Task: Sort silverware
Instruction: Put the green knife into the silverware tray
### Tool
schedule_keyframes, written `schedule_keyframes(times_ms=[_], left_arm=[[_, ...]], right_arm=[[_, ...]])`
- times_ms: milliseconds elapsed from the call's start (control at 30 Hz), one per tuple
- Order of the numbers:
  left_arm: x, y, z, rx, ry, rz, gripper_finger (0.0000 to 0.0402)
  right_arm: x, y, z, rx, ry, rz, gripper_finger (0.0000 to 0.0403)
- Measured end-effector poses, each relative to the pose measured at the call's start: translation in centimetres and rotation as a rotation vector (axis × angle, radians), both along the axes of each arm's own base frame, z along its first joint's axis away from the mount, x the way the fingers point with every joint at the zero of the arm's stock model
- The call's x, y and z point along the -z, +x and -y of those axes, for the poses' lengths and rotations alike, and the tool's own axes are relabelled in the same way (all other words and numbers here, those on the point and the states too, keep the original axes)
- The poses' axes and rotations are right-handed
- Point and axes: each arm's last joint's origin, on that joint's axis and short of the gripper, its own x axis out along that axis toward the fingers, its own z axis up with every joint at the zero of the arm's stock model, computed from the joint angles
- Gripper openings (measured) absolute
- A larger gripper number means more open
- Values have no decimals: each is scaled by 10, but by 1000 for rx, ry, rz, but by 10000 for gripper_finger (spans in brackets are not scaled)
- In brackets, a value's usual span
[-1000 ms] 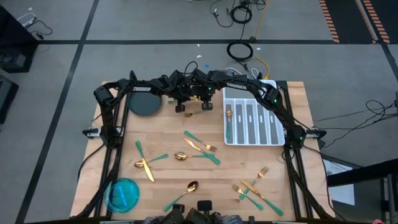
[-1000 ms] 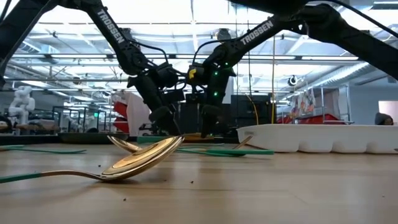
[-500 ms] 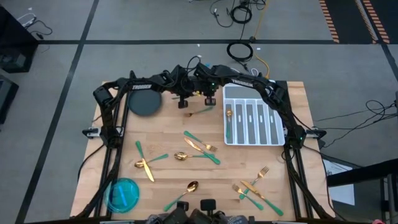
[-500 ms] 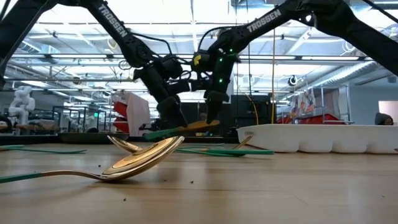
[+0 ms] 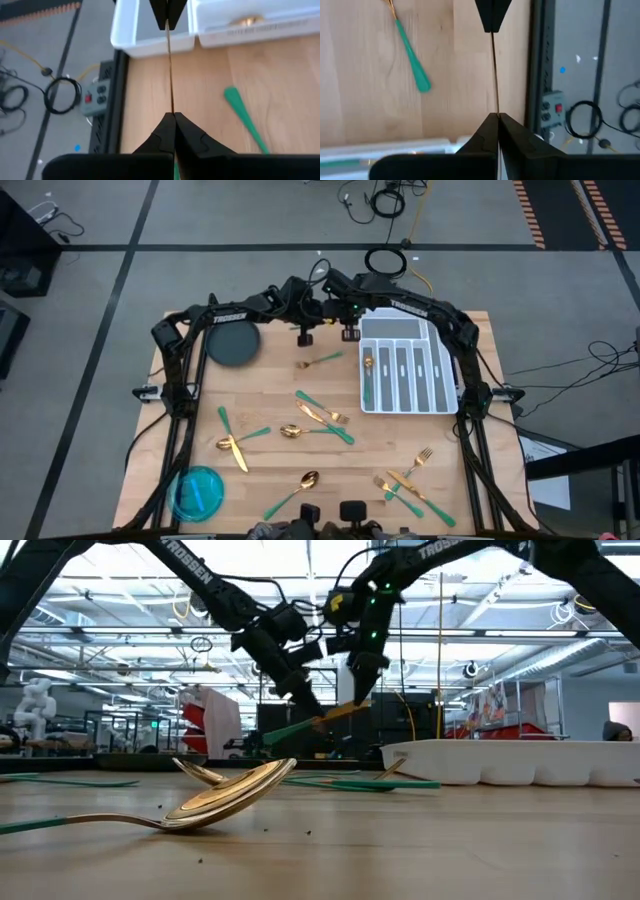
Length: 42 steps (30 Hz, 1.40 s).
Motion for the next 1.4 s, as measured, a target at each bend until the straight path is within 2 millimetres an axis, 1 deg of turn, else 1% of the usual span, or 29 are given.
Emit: schedule_keyframes(times_ms=[233, 367, 467, 633, 800, 967, 1067, 1167, 1400], left_arm=[[-20, 13, 5, 29, 34, 58, 1], [-27, 17, 7, 35, 51, 76, 15], [-34, 21, 8, 44, 63, 99, 34], [-47, 24, 9, 57, 75, 130, 63], [-56, 25, 7, 43, 67, 155, 83], [-56, 25, 7, 30, 66, 136, 87], [-54, 22, 7, 15, 57, 103, 87], [-51, 20, 6, -21, 63, 59, 87], [-49, 18, 6, -38, 67, 38, 87]], right_arm=[[-29, -20, -9, 41, -4, 0, 0], [-39, -28, -12, 77, -8, -4, 0], [-44, -32, -13, 102, -1, 0, 0], [-45, -35, -13, 126, -36, -35, 0], [-44, -38, -14, 144, -25, -52, 0], [-43, -43, -16, 161, -16, -117, 0], [-46, -48, -19, 174, -6, -139, 0], [-55, -55, -23, 197, -16, -134, 0], [-91, -86, -39, 294, -41, -103, 0]])
